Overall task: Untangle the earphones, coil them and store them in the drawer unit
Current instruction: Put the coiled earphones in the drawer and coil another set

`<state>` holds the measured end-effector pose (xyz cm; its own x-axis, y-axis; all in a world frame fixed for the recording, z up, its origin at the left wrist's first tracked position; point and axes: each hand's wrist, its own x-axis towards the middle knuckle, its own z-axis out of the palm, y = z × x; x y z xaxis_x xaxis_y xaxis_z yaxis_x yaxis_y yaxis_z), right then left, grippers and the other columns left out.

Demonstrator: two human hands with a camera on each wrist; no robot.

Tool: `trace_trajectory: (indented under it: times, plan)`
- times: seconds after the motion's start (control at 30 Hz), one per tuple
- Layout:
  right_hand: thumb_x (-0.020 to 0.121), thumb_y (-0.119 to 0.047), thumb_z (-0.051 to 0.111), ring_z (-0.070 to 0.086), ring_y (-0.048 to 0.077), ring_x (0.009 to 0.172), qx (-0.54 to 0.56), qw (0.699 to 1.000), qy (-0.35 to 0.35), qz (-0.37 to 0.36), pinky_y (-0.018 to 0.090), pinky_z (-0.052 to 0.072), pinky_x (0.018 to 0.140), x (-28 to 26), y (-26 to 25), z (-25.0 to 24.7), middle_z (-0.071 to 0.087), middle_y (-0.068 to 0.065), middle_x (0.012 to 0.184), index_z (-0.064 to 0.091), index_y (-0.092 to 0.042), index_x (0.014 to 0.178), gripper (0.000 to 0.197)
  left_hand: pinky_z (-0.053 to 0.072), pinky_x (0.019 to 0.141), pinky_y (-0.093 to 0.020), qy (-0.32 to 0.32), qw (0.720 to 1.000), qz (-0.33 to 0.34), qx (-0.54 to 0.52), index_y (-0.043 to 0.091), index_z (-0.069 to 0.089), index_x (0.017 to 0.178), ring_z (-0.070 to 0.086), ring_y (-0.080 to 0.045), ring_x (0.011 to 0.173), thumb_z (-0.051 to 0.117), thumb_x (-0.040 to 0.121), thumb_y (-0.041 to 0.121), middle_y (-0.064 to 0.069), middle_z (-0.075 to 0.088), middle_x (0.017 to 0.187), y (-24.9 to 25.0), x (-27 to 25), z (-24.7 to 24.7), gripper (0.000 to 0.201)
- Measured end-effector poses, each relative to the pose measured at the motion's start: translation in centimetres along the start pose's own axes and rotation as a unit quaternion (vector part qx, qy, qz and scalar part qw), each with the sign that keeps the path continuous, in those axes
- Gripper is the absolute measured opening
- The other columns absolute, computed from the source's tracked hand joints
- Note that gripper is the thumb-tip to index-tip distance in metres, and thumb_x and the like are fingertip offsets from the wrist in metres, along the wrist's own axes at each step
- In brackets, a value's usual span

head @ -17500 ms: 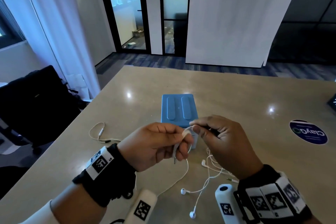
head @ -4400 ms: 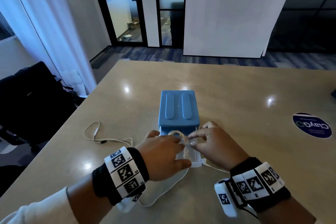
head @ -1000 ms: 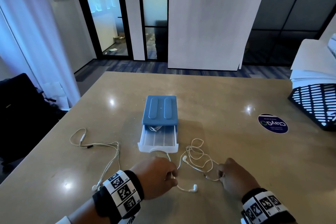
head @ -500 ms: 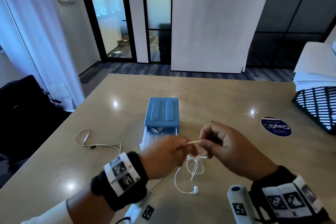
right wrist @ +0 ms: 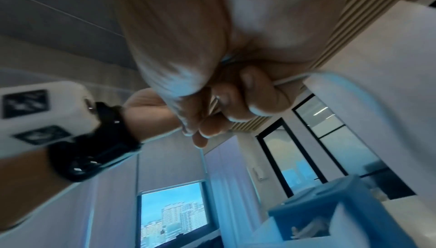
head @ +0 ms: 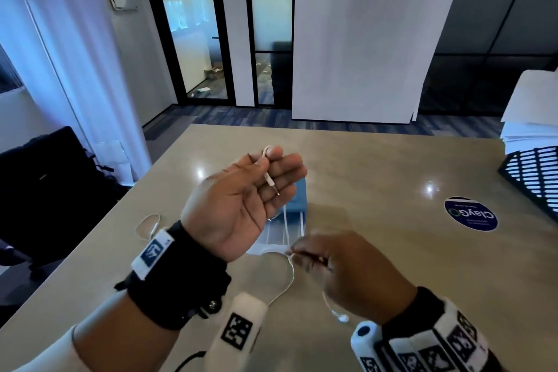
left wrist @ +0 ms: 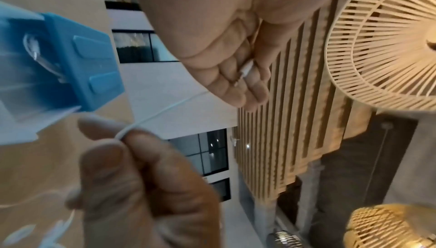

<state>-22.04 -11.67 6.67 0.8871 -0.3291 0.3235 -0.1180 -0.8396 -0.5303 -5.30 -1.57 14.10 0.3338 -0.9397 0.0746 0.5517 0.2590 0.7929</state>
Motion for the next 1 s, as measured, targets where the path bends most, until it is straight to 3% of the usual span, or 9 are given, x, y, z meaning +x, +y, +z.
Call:
trace_trajectory:
  times: [0.07, 0.13, 0.23, 0.37, 0.47, 0.67, 0.8, 0.87, 1.0]
  plan:
    - [0.094, -0.052, 0.046, 0.066, 0.007, 0.089, -0.036, 0.999, -0.018, -0.015, 0.035, 0.054, 0.077, 0.0, -1.2, 0.1, 0.071, -0.011, 0.096, 0.067, -0.036, 0.109, 0.03, 0.054, 0.094, -0.035, 0.043, 0.989, 0.045, 0.134, 0.009, 0.066, 0.105, 0.069, -0.023, 0.11, 0.042, 0.102, 0.009, -0.011, 0.074, 0.112, -1.1, 0.5, -0.4, 0.024]
    - [0.096, -0.051, 0.043, 0.062, 0.009, 0.085, -0.042, 0.999, -0.011, -0.026, 0.036, 0.052, 0.075, 0.1, -1.8, -0.8, 0.066, -0.01, 0.09, 0.066, -0.032, 0.101, 0.03, 0.053, 0.095, -0.035, 0.063, 0.941, 0.076, 0.325, 0.012, 0.072, 0.103, 0.07, -0.019, 0.107, 0.051, 0.099, 0.005, -0.006, 0.076, 0.108, -2.3, 0.6, -1.6, 0.022]
    - [0.095, -0.042, 0.053, 0.059, 0.007, 0.077, -0.026, 0.998, 0.045, -0.025, 0.036, 0.05, 0.07, 0.2, -1.5, -3.1, 0.063, -0.013, 0.082, 0.066, -0.03, 0.092, 0.018, 0.053, 0.09, -0.033, -0.016, 0.904, 0.017, 0.426, 0.016, 0.077, 0.096, 0.072, -0.017, 0.095, 0.063, 0.091, 0.015, -0.004, 0.078, 0.097, -3.7, -0.2, -3.2, 0.014]
    - [0.09, -0.03, 0.068, 0.059, 0.007, 0.073, -0.014, 0.994, 0.103, -0.008, 0.029, 0.048, 0.065, 0.3, 0.0, -5.0, 0.061, -0.015, 0.074, 0.069, -0.03, 0.084, 0.007, 0.054, 0.073, -0.028, -0.065, 0.943, -0.113, 0.307, 0.002, 0.073, 0.099, 0.071, -0.02, 0.077, 0.062, 0.087, 0.011, -0.02, 0.075, 0.089, -4.2, -1.4, -3.5, 0.018]
    - [0.09, -0.024, 0.073, 0.061, 0.011, 0.073, 0.0, 0.992, 0.128, 0.0, 0.029, 0.049, 0.065, 0.6, 0.8, -4.6, 0.065, -0.012, 0.074, 0.073, -0.03, 0.085, 0.008, 0.054, 0.075, -0.031, -0.102, 0.953, -0.165, 0.232, -0.003, 0.071, 0.104, 0.07, -0.028, 0.08, 0.056, 0.087, 0.012, -0.029, 0.071, 0.094, -3.9, -1.8, -3.2, 0.027]
    - [0.093, -0.023, 0.072, 0.068, 0.012, 0.082, 0.071, 0.982, 0.167, 0.046, 0.033, 0.053, 0.073, 0.8, 1.5, -2.2, 0.073, -0.01, 0.081, 0.076, -0.03, 0.09, 0.009, 0.055, 0.07, -0.03, -0.114, 0.968, -0.193, 0.113, -0.002, 0.071, 0.107, 0.07, -0.033, 0.084, 0.053, 0.089, 0.01, -0.02, 0.072, 0.084, -3.3, -1.8, -2.3, 0.029]
    - [0.095, -0.031, 0.066, 0.062, 0.001, 0.069, 0.071, 0.987, 0.134, 0.043, 0.021, 0.046, 0.064, 0.4, 0.5, -0.5, 0.066, -0.018, 0.07, 0.072, -0.036, 0.082, 0.015, 0.06, 0.071, -0.029, -0.052, 0.992, -0.113, -0.025, 0.001, 0.071, 0.106, 0.073, -0.026, 0.084, 0.056, 0.09, 0.011, -0.013, 0.072, 0.088, -2.9, -1.3, -1.4, 0.024]
    - [0.097, -0.041, 0.059, 0.064, -0.001, 0.073, 0.057, 0.993, 0.094, 0.042, 0.025, 0.05, 0.069, 0.1, -0.2, 0.5, 0.07, -0.016, 0.075, 0.075, -0.035, 0.097, 0.018, 0.061, 0.075, -0.028, 0.016, 0.998, -0.037, -0.054, 0.0, 0.069, 0.109, 0.074, -0.025, 0.093, 0.054, 0.093, 0.01, -0.014, 0.074, 0.101, -2.7, -0.5, -1.3, 0.024]
    - [0.096, -0.053, 0.047, 0.065, -0.001, 0.085, 0.017, 0.998, 0.055, 0.021, 0.026, 0.053, 0.08, -0.1, -1.2, -0.3, 0.069, -0.019, 0.086, 0.074, -0.035, 0.114, 0.037, 0.059, 0.082, -0.027, 0.089, 0.99, 0.066, 0.09, 0.004, 0.065, 0.116, 0.072, -0.025, 0.104, 0.047, 0.099, 0.006, -0.013, 0.075, 0.11, -2.6, 0.4, -1.8, 0.025]
